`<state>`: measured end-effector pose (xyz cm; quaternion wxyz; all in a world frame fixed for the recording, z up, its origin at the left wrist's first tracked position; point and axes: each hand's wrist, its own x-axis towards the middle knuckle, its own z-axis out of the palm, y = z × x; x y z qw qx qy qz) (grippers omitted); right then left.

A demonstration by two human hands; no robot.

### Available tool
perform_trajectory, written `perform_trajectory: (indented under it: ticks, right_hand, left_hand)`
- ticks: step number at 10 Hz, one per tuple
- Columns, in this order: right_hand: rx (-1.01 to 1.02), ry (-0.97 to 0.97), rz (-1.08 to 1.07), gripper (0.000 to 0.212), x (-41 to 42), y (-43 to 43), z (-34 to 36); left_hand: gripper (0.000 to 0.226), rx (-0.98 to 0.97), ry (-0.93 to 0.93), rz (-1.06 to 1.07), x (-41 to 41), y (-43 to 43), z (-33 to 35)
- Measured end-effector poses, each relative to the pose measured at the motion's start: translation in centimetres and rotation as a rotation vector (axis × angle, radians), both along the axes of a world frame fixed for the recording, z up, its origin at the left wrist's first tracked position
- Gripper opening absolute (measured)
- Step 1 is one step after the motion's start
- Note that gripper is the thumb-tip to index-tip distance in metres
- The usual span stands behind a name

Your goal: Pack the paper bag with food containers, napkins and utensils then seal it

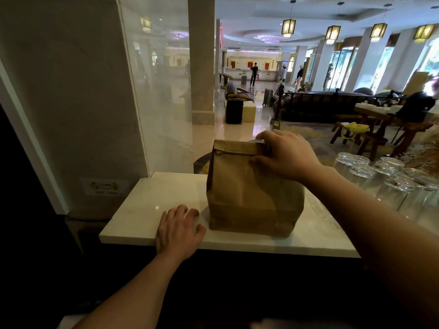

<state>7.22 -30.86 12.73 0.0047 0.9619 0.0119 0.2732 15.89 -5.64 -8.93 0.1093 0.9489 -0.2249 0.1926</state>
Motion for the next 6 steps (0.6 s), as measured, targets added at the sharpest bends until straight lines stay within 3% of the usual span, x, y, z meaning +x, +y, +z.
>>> perform_trajectory:
  ticks: [6]
  right_hand:
    - [-0.077,-0.192,0.006,0.048,-3.6,2.0,-0.6]
  left_hand:
    - [0.048,0.052,0.027,-0.013,0.0,0.0,0.3]
